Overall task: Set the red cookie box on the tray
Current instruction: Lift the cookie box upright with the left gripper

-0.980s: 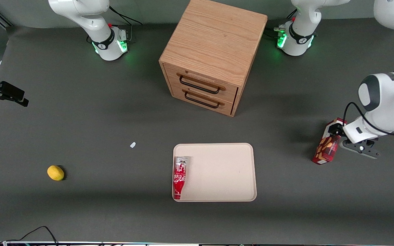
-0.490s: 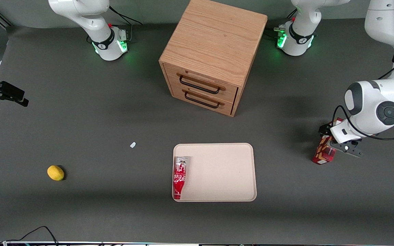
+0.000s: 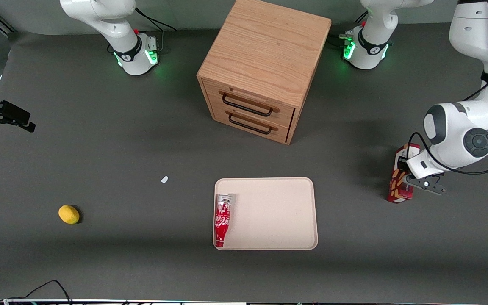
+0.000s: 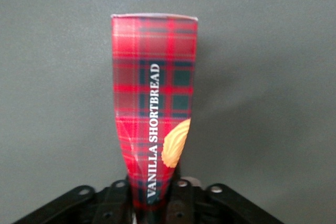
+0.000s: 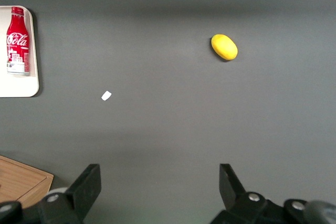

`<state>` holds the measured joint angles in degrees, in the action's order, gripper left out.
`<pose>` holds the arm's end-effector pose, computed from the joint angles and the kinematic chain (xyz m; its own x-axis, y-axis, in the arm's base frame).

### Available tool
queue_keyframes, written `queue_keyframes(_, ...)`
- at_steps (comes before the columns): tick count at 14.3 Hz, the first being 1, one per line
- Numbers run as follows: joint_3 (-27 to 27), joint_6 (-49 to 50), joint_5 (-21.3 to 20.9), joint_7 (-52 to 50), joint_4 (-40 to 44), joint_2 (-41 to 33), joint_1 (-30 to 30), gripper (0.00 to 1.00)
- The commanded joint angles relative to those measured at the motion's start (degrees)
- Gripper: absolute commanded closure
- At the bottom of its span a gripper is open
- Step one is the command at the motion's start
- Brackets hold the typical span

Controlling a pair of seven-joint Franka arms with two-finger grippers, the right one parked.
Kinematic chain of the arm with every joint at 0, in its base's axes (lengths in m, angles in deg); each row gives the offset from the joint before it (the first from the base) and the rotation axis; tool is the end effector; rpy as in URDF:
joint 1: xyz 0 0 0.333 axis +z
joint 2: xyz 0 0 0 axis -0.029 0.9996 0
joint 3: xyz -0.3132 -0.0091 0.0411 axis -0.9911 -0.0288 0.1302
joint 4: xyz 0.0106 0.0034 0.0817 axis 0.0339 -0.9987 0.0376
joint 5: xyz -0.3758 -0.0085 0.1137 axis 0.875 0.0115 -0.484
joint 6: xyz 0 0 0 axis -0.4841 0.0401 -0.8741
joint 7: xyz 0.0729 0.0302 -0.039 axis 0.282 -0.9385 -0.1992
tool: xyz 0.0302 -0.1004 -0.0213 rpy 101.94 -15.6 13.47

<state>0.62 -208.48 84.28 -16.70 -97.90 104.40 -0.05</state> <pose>0.5788 0.0443 0.2360 0.9231 -0.3792 -0.0634 -0.3798 -0.9251 0.0036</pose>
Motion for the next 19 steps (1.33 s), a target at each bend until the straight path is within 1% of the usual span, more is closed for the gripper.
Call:
queue_keyframes(1, 0.46, 0.61, 0.95, 1.23, 0.73, -0.44, -0.82, 1.0)
queue_keyframes(4, 0.37, 1.66, 1.04, 0.71, 1.43, -2.27, -0.82, 1.0)
queue_keyframes(5, 0.37, 4.1, 1.3, 0.53, 2.66, -3.07, -0.82, 1.0)
queue_keyframes(8, 0.28, 18.05, 5.33, -0.08, 11.6, -4.65, -1.08, 1.0)
queue_keyframes(9, 0.11, 22.71, 5.87, -1.57, 15.2, -4.83, -1.17, 1.0)
queue_keyframes(11, -0.59, 31.16, 5.87, -7.09, 22.32, -4.75, -2.13, 1.0)
queue_keyframes(14, -4.28, 40.57, 5.17, -16.49, 33.39, -3.78, -3.01, 1.0)
queue_keyframes(16, -4.64, 44.28, 5.34, -22.56, 39.73, -1.59, -4.94, 1.0)
queue_keyframes(19, -4.64, 46.05, 5.52, -31.6, 47.73, 3.23, -10.29, 1.0)
